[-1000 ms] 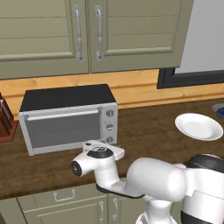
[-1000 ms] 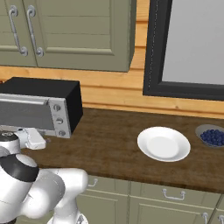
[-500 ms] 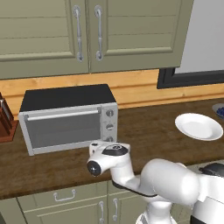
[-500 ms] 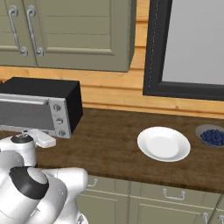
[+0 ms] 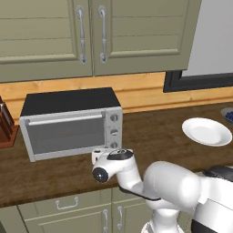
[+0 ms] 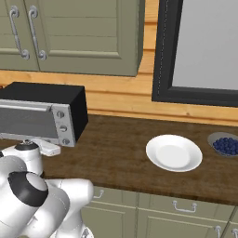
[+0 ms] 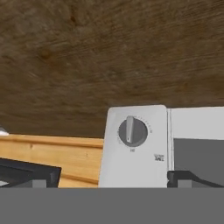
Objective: Pick up the kebab skewer and baguette bread, and place them inside the toaster oven. Close the toaster oven door and start by setting the timer.
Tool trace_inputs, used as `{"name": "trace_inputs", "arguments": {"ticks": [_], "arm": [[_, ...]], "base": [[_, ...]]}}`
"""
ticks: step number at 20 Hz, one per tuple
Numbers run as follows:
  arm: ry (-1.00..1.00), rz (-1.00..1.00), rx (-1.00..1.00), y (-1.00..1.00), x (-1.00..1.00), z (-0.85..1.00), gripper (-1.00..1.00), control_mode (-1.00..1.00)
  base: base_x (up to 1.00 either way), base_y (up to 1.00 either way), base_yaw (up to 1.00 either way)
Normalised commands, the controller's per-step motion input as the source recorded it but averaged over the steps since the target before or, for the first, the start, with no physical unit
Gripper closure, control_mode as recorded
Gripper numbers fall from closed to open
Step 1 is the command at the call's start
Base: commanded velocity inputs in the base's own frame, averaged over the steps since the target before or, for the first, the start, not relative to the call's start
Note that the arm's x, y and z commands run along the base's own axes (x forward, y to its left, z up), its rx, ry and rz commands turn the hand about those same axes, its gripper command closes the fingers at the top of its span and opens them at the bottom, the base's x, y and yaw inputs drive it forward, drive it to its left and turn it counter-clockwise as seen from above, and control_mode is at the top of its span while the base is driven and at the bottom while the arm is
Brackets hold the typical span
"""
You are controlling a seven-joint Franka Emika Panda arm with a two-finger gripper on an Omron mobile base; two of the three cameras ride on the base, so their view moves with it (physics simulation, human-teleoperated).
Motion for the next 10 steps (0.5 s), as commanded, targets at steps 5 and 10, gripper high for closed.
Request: {"name": "trace_inputs", "arguments": {"ticks": [5,10], "arm": [[0.00,0.02,0.00,-0.25,0.03,-0.17,-1.00,-1.00],[-0.02,0.01,0.00,-0.39,0.00,-0.14,-1.00,-1.00]], "base": [[0.00,0.00,0.00],[0.00,0.00,0.00]]}}
